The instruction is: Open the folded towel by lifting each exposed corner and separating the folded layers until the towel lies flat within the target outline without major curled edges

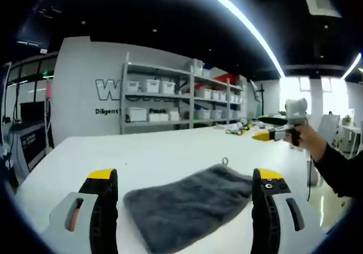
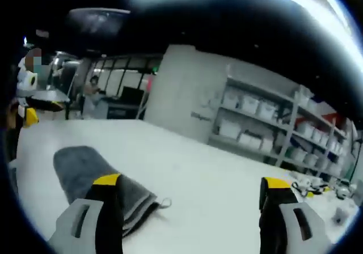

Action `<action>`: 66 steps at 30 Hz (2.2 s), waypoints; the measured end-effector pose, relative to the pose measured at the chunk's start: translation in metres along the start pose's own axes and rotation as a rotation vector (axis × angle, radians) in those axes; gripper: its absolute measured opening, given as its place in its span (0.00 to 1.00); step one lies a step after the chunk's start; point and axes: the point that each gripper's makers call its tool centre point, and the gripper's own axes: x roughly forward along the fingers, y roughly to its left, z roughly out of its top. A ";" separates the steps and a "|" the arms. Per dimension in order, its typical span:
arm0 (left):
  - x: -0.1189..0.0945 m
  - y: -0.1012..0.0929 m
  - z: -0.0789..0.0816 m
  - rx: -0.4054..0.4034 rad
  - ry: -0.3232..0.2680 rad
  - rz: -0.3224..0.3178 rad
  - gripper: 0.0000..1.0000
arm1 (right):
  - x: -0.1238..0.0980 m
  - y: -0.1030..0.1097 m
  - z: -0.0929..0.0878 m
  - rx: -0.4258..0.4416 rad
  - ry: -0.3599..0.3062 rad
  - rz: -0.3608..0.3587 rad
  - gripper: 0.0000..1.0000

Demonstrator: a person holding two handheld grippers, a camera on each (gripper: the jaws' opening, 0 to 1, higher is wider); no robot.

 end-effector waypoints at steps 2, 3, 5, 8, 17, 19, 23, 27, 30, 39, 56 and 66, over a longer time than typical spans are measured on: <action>-0.009 0.000 0.005 0.045 -0.012 -0.001 1.00 | -0.011 0.010 0.002 0.002 0.004 0.003 1.00; -0.014 0.003 0.007 0.056 -0.014 0.008 1.00 | -0.013 0.008 0.004 0.005 -0.006 0.007 1.00; -0.020 0.010 0.008 0.093 -0.010 0.035 1.00 | -0.022 0.013 0.007 0.020 -0.023 0.015 1.00; -0.028 0.021 0.001 0.123 0.026 0.049 1.00 | -0.035 0.020 0.008 0.044 -0.045 0.016 1.00; -0.045 0.048 -0.007 0.091 0.032 0.062 1.00 | -0.052 0.035 -0.014 0.037 -0.028 0.008 1.00; -0.050 0.050 -0.009 0.091 0.025 0.060 1.00 | -0.055 0.040 -0.019 0.048 -0.023 0.015 1.00; -0.055 0.043 -0.016 0.124 0.035 0.021 0.97 | -0.066 0.050 -0.022 0.073 -0.048 0.035 1.00; -0.061 0.046 -0.018 0.140 0.048 0.041 0.99 | -0.083 0.047 -0.022 0.068 -0.064 -0.007 1.00; -0.065 0.046 -0.016 0.125 0.042 0.044 1.00 | -0.097 0.052 -0.030 0.080 -0.029 0.005 1.00; -0.075 0.049 -0.024 0.077 0.057 0.045 0.96 | -0.124 0.053 -0.032 0.116 -0.068 -0.020 1.00; -0.069 0.056 -0.046 0.055 0.114 0.044 0.93 | -0.120 0.053 -0.050 0.130 -0.006 -0.028 1.00; -0.062 0.057 -0.061 0.041 0.168 0.021 0.86 | -0.116 0.058 -0.052 0.118 0.005 -0.019 1.00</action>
